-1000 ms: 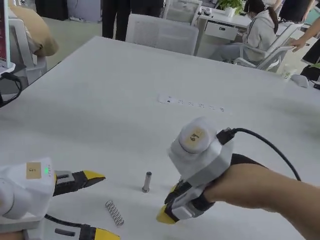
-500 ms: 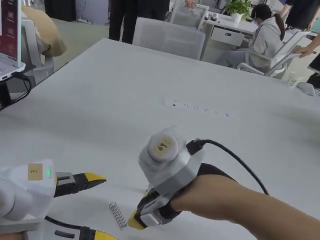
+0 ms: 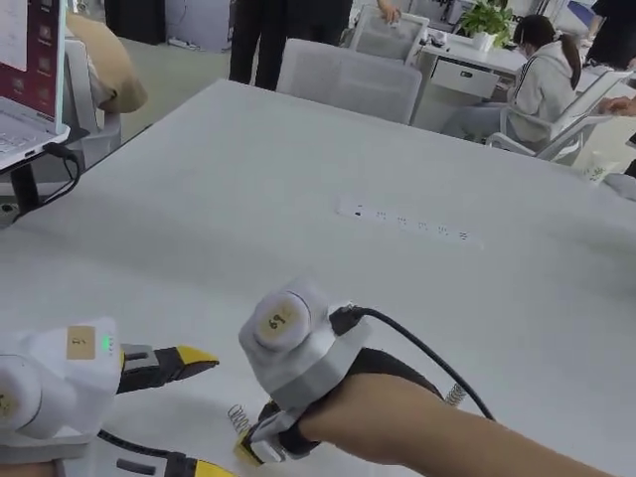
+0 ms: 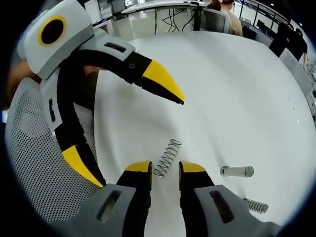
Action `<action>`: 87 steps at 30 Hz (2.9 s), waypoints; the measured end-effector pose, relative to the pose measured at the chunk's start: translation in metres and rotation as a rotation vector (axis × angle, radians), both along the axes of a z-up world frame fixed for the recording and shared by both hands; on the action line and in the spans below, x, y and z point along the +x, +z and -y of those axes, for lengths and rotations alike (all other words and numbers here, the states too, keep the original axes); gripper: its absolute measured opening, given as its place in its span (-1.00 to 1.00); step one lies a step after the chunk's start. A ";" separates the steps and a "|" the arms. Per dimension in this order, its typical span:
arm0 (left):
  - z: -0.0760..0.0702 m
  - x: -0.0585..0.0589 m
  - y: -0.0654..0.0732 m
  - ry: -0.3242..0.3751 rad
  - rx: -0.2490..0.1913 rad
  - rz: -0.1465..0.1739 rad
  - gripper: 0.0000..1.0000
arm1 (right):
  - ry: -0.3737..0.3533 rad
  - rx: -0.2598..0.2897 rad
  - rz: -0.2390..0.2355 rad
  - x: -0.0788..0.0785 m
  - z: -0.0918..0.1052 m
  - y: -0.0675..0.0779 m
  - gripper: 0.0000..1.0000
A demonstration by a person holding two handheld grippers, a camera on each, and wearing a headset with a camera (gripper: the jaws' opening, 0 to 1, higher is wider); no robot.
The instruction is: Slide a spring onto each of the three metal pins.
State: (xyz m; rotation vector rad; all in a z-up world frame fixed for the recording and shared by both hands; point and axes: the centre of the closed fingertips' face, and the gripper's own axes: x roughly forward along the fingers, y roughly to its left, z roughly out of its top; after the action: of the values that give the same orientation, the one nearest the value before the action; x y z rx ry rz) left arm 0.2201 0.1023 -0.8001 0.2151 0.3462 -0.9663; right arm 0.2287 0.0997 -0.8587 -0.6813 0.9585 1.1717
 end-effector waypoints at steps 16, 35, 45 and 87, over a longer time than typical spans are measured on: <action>-0.003 0.000 -0.004 -0.001 0.000 -0.006 0.27 | 0.045 -0.030 0.048 -0.003 0.003 -0.007 -0.75; 0.005 -0.003 -0.007 -0.020 -0.003 -0.023 0.18 | 0.078 -0.025 0.073 0.000 0.021 0.005 -0.84; 0.016 -0.004 -0.001 -0.062 -0.001 -0.016 -0.06 | 0.158 0.006 0.046 -0.014 0.022 0.039 -0.84; 0.043 -0.027 0.003 -0.213 0.003 -0.038 -0.74 | 0.400 -0.071 0.058 -0.041 0.034 0.061 -0.84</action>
State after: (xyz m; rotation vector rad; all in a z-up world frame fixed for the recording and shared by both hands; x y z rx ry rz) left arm 0.1932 0.0591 -0.7973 0.2402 0.3647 -1.1807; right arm 0.1878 0.0657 -0.7976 -0.9902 0.8389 1.4625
